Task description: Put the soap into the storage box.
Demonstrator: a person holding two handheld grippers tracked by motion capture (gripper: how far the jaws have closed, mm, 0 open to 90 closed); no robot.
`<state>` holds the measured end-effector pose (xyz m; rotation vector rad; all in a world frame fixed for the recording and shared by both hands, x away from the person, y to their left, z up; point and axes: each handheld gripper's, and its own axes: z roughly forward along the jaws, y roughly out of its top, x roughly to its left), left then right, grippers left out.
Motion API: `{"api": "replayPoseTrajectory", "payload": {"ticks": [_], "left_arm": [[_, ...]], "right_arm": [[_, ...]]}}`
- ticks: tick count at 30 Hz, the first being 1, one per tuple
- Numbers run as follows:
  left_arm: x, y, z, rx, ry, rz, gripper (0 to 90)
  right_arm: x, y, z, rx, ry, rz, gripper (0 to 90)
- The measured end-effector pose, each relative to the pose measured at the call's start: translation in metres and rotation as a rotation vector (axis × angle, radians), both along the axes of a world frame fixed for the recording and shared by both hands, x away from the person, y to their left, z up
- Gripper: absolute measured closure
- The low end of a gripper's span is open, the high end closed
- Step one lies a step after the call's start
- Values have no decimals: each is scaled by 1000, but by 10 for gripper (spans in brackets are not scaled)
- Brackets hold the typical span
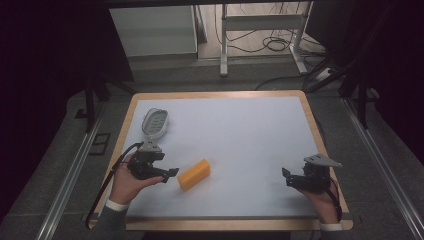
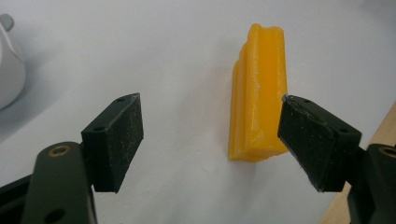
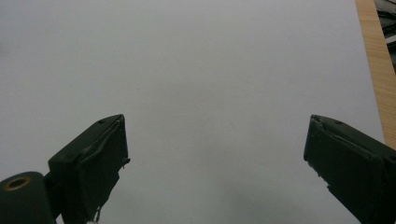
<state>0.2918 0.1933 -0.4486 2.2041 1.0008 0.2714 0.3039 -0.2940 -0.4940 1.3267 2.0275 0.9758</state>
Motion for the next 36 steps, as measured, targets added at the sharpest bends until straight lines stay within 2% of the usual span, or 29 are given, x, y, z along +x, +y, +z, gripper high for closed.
{"api": "replayPoseTrajectory", "payload": {"ticks": [8,16,20,25,30,36], "left_arm": [[1,-23,0,-1,10,-52,231],[4,-38,-5,29,25,-56,237],[4,-46,-8,29,36,-61,237],[8,-49,-11,44,45,-61,239],[15,-58,-18,76,76,-69,242],[23,-65,-26,92,98,-70,247]], "right_arm": [[0,1,-2,-9,2,4,64],[1,0,-3,-23,7,-2,65],[1,0,-4,-22,11,-2,66],[1,0,-4,-21,11,-5,66],[1,1,-5,-22,12,-3,66],[2,1,-6,-25,16,-7,66]]}}
